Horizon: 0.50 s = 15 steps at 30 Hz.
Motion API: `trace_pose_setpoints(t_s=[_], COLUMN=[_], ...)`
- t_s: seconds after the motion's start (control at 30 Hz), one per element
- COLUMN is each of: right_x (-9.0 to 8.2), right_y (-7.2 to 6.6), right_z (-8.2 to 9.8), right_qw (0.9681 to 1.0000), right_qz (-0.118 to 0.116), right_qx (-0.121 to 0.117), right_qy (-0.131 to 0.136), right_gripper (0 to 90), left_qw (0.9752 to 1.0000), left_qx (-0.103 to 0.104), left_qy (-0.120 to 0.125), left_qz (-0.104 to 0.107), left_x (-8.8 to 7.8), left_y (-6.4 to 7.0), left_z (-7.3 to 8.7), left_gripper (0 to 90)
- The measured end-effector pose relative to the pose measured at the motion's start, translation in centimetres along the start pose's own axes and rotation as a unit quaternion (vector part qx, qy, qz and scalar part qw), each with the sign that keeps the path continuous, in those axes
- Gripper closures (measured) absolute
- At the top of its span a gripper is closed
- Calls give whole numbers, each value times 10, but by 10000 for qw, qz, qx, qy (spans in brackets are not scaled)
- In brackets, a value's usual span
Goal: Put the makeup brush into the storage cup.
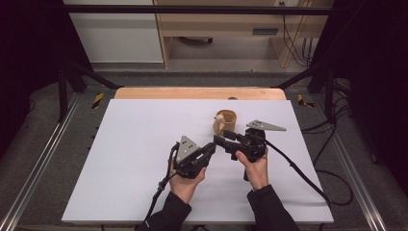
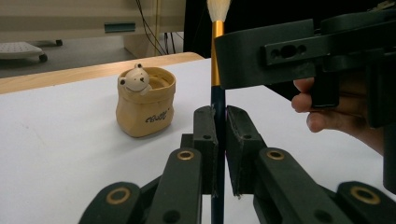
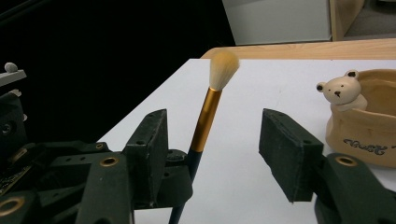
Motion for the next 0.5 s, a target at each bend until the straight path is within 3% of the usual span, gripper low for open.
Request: trace_pose_setpoints(t_s=[0.5], right_x=[2], right_y=[2], right_z=[2], right_qw=[9995], right_qz=[-128], right_qx=[284], right_qy=[1], right_gripper=[628], left_qw=[10000], left_qx=[-5], left_qy=[38], left_qz=[-5], left_x=[0], left_y=[5], left_z=[-1], left_gripper=[833])
Point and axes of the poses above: each handheld gripper's, and its own axes: x roughly forward along the jaws, z roughly out of its underside, y roughly to its right, the point moved 1 cm from there along x, roughly forward along the jaws, and after that the axes turned 8 degrees about y, right-handed, at the moved point
